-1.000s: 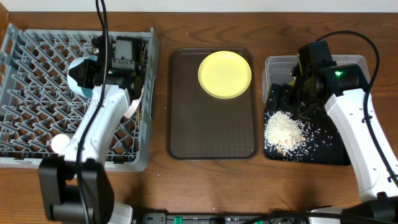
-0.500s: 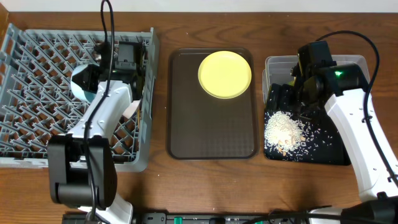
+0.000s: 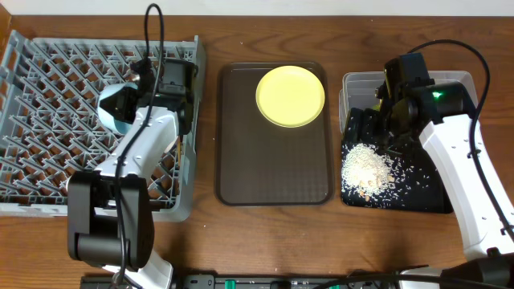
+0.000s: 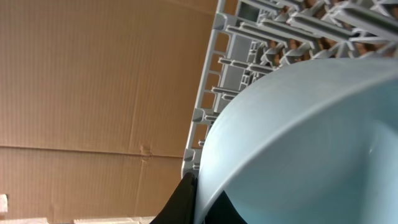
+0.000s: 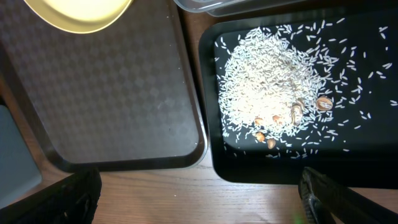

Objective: Sort waste into correct bins and load items into the dishwasher
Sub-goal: 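Carry the blue bowl left and lower it into the dish rack, then release the blue bowl and withdraw the left gripper from the rack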

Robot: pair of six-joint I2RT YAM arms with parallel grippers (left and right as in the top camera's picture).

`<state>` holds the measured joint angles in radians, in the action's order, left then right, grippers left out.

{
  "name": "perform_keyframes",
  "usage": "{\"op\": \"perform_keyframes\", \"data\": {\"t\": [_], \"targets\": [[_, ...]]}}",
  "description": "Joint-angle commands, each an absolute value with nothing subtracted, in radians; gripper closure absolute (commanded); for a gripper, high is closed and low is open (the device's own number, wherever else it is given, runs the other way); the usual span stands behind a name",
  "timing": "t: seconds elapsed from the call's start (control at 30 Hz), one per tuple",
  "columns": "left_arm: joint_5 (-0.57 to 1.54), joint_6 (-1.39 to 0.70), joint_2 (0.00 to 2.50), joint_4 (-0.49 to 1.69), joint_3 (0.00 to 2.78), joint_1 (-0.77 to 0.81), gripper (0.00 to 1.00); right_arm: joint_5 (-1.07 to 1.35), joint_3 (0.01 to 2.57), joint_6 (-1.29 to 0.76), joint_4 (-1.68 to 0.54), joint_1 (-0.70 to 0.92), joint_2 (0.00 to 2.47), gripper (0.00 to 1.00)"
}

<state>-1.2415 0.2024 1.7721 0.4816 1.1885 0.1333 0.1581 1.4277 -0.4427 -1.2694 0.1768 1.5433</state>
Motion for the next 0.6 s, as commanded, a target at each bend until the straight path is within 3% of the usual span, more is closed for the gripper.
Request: {"op": "perform_keyframes", "data": {"t": [0.0,0.37,0.57], "targets": [[-1.224,0.173,1.79,0.512,1.168,0.144,0.92,0.159,1.444,-0.432,-1.272,0.171,1.526,0.01],[-1.297,0.097,1.79,0.632,1.168,0.162,0.92,0.159,1.444,-0.432,-1.275,0.171,1.526,0.01],[-1.293,0.085,1.79,0.656,1.168,0.194,0.86,0.159,1.444,-0.432,-1.275,0.171,1.526,0.01]]}}
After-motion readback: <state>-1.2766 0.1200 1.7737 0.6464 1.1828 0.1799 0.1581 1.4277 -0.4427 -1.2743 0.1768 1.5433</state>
